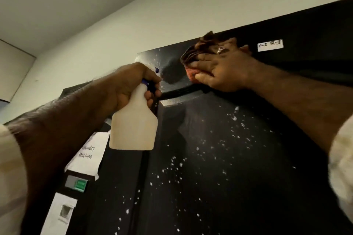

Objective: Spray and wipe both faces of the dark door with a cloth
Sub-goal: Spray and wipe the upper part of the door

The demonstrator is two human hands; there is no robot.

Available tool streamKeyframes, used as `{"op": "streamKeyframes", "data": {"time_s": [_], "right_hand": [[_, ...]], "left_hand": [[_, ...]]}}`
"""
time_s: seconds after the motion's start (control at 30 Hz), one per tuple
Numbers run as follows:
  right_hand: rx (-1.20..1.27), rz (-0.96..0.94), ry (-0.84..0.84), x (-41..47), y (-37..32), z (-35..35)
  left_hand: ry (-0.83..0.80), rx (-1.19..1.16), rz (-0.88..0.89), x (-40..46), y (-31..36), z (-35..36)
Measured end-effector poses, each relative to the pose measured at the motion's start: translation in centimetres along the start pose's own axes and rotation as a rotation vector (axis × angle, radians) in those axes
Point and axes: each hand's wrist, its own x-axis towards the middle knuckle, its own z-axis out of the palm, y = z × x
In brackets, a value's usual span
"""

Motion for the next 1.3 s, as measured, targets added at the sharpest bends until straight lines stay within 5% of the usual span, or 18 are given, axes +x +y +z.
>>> {"op": "streamKeyframes", "data": {"time_s": [0.2,0.33,0.47,0.63,0.7,0.87,0.97,1.17,1.3], "right_hand": [[0.004,0.473,0.119,4.0,-1.2,-0.1],[-0.006,0.150,0.017,5.4,-9.6,1.1],[0.000,-0.048,-0.080,2.7,-8.1,0.4],[-0.016,0.451,0.063,6.8,-6.2,0.1],[0.013,0.508,0.091,10.5,-9.3,0.6],[-0.021,0.006,0.014,10.7,-18.2,2.8],[0.036,-0.157,-0.020,6.6,-17.5,2.9],[0.018,0.460,0.096,10.9,-10.6,0.9],[0.061,0.390,0.093,17.1,-15.0,1.4]], "left_hand": [[-0.088,-0.038,0.054,3.1,0.6,-5.5],[-0.099,-0.043,0.064,4.9,1.1,-8.3],[-0.129,-0.066,0.076,6.3,0.8,-10.5],[-0.113,-0.062,0.090,8.0,-0.6,-12.5],[-0.099,-0.061,0.088,8.7,-1.3,-13.2],[-0.073,-0.073,0.078,9.4,-2.0,-15.0],[-0.077,-0.087,0.082,9.3,-1.8,-16.3],[-0.096,-0.121,0.135,9.6,-1.8,-17.9],[-0.065,-0.123,0.156,10.1,-2.1,-18.7]]}}
